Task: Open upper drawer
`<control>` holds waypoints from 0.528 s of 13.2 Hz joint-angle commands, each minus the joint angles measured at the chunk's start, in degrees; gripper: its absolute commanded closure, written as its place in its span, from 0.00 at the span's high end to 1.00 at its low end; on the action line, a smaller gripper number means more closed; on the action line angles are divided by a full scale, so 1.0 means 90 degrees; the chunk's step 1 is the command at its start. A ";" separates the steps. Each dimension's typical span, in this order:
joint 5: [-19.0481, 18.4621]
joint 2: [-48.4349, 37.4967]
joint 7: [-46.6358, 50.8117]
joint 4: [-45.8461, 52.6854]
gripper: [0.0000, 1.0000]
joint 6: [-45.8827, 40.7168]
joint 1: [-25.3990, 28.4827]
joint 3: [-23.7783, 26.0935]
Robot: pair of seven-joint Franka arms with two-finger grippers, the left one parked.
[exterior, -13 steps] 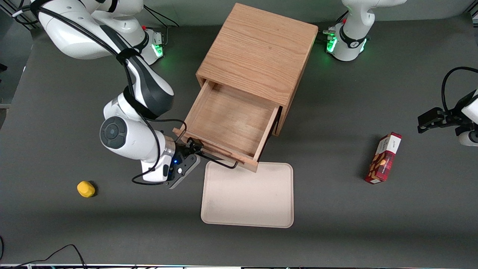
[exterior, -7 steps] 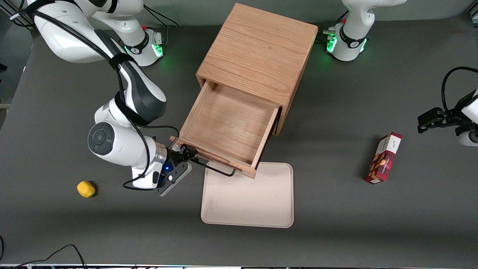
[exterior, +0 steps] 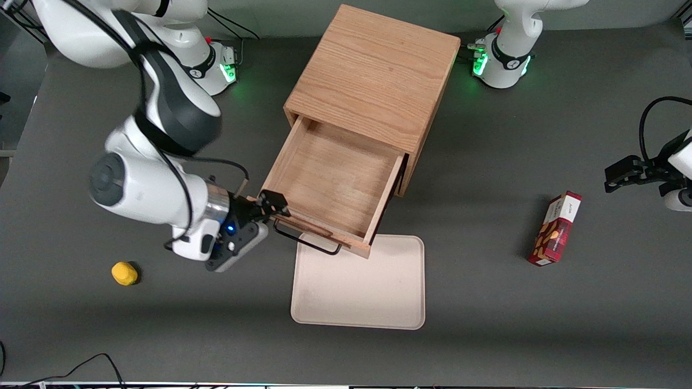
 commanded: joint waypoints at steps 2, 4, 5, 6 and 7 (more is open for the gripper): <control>-0.0091 -0.1753 0.0194 -0.0199 1.00 -0.1550 -0.0542 -0.0732; -0.0229 -0.2051 -0.0031 -0.0182 1.00 -0.1787 -0.0503 -0.1700; -0.0210 -0.2051 -0.0264 -0.0162 1.00 -0.1826 -0.0522 -0.2091; -0.0210 -0.2216 -0.0972 -0.0201 1.00 -0.2107 -0.0551 -0.2394; -0.0220 -0.2469 -0.1144 -0.0365 1.00 -0.2168 -0.0561 -0.2726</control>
